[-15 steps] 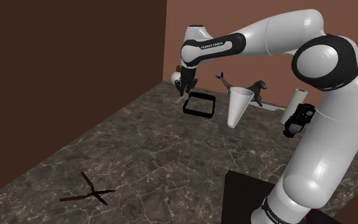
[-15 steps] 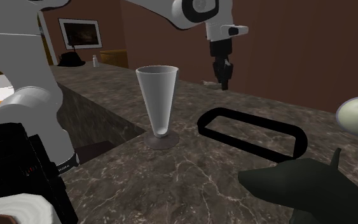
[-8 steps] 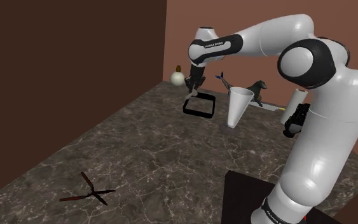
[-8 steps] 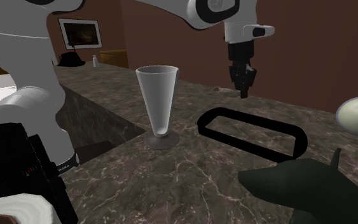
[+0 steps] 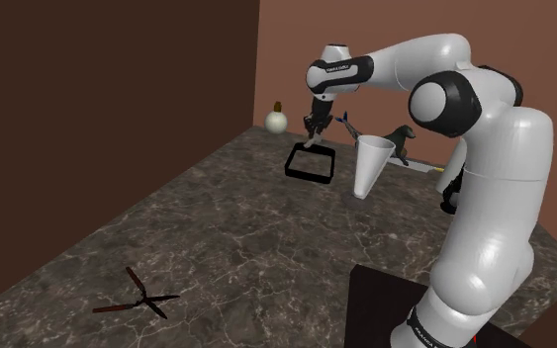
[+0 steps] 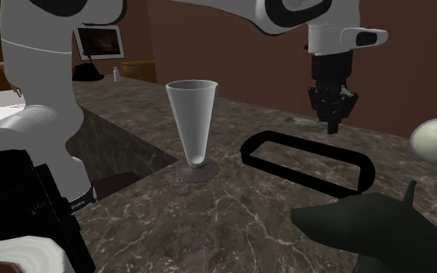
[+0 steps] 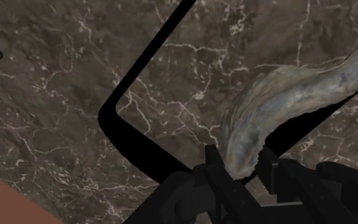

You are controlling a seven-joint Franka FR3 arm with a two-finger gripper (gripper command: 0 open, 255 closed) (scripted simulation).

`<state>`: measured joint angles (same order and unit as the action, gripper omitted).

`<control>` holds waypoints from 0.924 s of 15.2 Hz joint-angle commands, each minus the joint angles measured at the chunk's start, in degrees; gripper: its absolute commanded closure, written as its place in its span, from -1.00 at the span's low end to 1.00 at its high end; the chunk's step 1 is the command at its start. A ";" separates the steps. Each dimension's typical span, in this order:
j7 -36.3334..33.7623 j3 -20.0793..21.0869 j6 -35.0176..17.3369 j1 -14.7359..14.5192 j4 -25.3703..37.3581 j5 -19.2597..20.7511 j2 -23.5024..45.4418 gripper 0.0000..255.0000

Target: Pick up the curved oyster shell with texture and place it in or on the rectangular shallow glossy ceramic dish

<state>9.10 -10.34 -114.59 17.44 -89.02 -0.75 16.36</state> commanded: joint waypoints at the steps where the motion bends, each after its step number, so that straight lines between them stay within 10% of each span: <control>1: 1.06 -0.20 -0.31 0.71 0.92 -0.45 1.21 1.00; 14: 1.08 -0.03 -8.73 0.68 -5.94 -0.77 2.81 1.00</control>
<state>10.24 -10.40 -122.96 18.17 -94.69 -1.51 19.12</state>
